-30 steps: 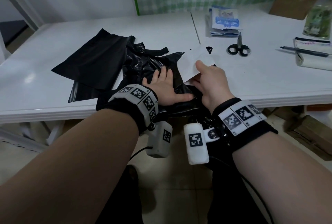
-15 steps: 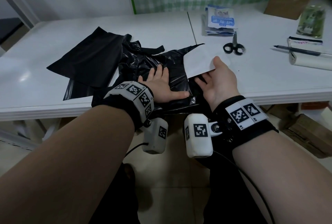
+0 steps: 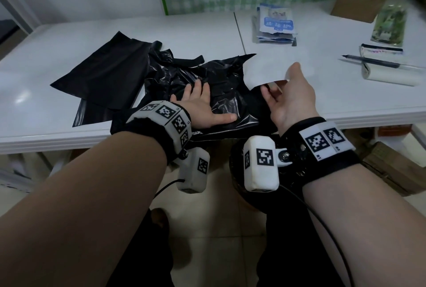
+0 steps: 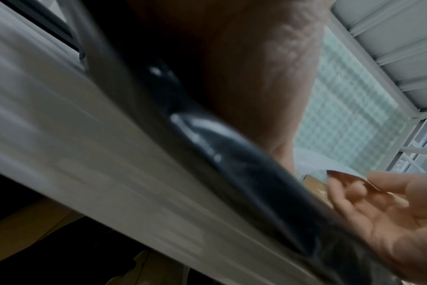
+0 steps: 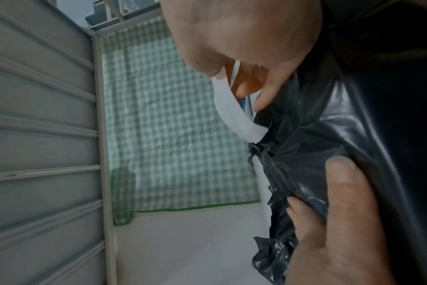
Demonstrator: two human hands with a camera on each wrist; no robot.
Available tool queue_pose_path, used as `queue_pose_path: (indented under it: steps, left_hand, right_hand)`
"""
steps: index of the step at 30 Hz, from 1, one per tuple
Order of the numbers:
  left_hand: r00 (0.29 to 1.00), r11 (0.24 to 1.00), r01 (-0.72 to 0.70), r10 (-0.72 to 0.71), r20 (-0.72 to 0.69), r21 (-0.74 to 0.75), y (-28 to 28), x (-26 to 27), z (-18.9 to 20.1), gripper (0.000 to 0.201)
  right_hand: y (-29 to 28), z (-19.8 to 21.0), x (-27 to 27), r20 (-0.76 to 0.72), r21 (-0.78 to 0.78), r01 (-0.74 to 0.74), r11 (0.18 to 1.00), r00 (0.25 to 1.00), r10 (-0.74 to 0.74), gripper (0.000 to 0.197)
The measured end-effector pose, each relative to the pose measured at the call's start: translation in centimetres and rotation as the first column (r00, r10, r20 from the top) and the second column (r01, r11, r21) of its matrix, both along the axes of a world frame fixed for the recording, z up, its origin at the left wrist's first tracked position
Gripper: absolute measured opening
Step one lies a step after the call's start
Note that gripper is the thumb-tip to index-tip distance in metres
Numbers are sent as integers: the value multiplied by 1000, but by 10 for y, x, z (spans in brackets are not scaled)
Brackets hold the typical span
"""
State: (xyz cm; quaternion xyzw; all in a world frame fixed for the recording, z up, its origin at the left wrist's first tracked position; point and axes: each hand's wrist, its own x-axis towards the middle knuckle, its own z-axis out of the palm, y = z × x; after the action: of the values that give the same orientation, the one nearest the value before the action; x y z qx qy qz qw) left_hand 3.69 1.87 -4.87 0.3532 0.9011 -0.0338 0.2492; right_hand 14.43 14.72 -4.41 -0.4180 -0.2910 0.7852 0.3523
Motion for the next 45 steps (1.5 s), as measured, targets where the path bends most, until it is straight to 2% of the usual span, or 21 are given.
queue_pose_path:
  steps: [3,7,11,13,15,19,20,22,24,27,31,37,42,45]
  left_hand:
    - [1000,999,-22,22,-1,30,1,1,-1,116]
    - [995,982,-103,104,5,160,1,2,0,111]
    - [978,914,-208,204,47,350,-2,-2,7,99]
    - [977,880,-208,208,47,427,-3,-5,12,99]
    - [978,858,-204,200,58,472,-3,-9,15,103]
    - [975,870,-215,217,47,443,0,-14,14,106]
    - [973,878,-220,229,32,426,1,-14,13,104]
    - [968,885,-225,251,-11,407,4,-12,12,94]
    - [960,888,-230,274,-55,399,6,-8,13,83]
    - [949,885,-245,302,-88,395,7,-5,16,74]
    - [951,903,-214,279,-131,372,6,-4,18,73]
    - [953,917,-226,278,-118,330,4,-2,20,95]
    - [950,967,-148,196,-241,206,1,-8,25,60]
    - [933,957,-182,240,-268,224,0,-14,24,46]
  right_hand:
    - [0,5,2,17,45,-7,999,1000,6,27]
    - [-2,9,4,-90,143,-54,988,994,67,23]
    - [-2,14,9,-244,196,-81,977,961,128,13]
    - [-1,20,11,-297,222,-76,972,944,141,9]
    - [0,27,14,-311,252,-51,966,941,131,13]
    - [11,38,24,-243,294,27,955,969,48,20]
    - [16,39,29,-177,301,53,952,984,1,26]
    - [26,38,39,63,397,88,914,990,-123,25]
    - [36,33,49,284,528,55,847,929,-237,10]
    - [48,21,60,521,628,-124,768,800,-297,28]
    - [52,11,65,726,581,-344,738,628,-279,35]
    - [45,7,63,871,468,-557,686,423,-251,32]
    - [43,7,58,929,367,-608,704,276,-246,30]
    - [40,11,55,948,319,-614,722,207,-244,31]
